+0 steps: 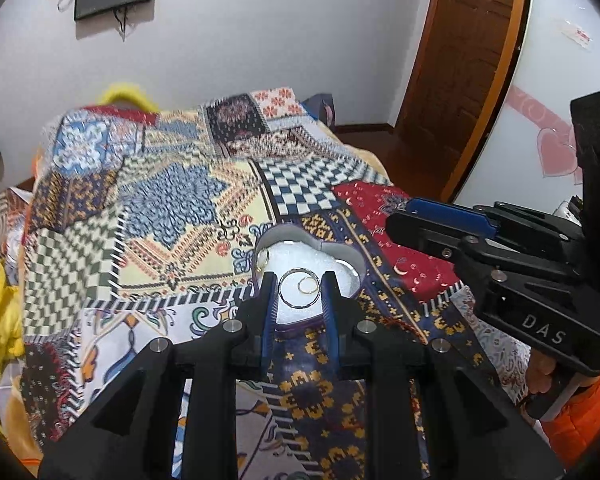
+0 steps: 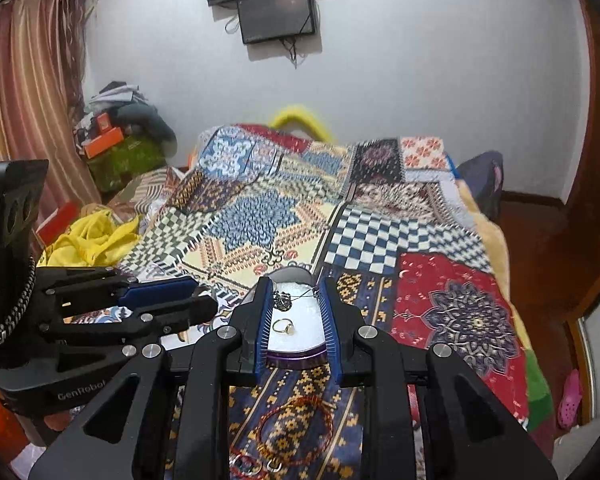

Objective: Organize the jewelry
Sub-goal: 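Carry the ring into the heart tin and open the right tool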

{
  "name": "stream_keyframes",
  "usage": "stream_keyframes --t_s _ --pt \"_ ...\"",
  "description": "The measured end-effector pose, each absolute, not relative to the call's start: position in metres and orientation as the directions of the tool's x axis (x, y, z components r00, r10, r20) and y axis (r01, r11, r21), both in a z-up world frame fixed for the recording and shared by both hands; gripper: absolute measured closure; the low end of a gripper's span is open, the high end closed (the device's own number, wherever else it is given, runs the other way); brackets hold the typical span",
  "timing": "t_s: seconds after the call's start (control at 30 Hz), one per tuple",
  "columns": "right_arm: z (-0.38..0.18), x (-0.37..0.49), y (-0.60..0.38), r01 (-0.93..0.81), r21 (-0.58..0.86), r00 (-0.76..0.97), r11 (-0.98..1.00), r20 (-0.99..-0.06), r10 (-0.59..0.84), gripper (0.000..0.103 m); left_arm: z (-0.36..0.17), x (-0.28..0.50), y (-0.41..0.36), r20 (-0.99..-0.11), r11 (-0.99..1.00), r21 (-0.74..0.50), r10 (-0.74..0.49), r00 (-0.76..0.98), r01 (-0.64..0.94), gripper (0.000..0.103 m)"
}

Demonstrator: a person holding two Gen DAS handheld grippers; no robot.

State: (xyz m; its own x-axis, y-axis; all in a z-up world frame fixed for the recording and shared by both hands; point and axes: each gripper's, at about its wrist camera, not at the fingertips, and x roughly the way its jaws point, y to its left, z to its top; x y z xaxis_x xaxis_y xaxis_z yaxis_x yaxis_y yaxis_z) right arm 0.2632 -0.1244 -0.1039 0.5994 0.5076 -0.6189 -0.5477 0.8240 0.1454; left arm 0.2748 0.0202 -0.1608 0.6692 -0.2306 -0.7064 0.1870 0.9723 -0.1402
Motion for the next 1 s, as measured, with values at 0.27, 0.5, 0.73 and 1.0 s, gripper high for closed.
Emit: stream_keyframes --t_s 0.27,0.5,0.73,1.0 --pt "-0.135 0.289 -0.116 -0.571 0.182 0.486 0.801 -0.711 0.508 0.081 -0.189 0.299 0.021 -0.753 0.964 -0.161 -0.260 0.605 0.213 0.082" --pt "-0.148 0.296 -0.114 -0.586 0.202 0.423 0.784 -0.749 0.509 0.080 -0.195 0.302 0.021 -0.763 0.961 -0.166 -0.269 0.588 0.223 0.082" --pt "-0.153 0.297 -0.108 -0.595 0.195 0.397 0.780 -0.772 0.496 0.080 -0.193 0.302 0.023 -0.766 0.961 -0.169 -0.268 0.585 0.219 0.082" --pt "-0.148 0.295 -0.105 -0.598 0.163 0.406 0.784 -0.782 0.473 0.080 -0.181 0.296 0.026 -0.755 0.961 -0.168 -0.268 0.598 0.218 0.082"
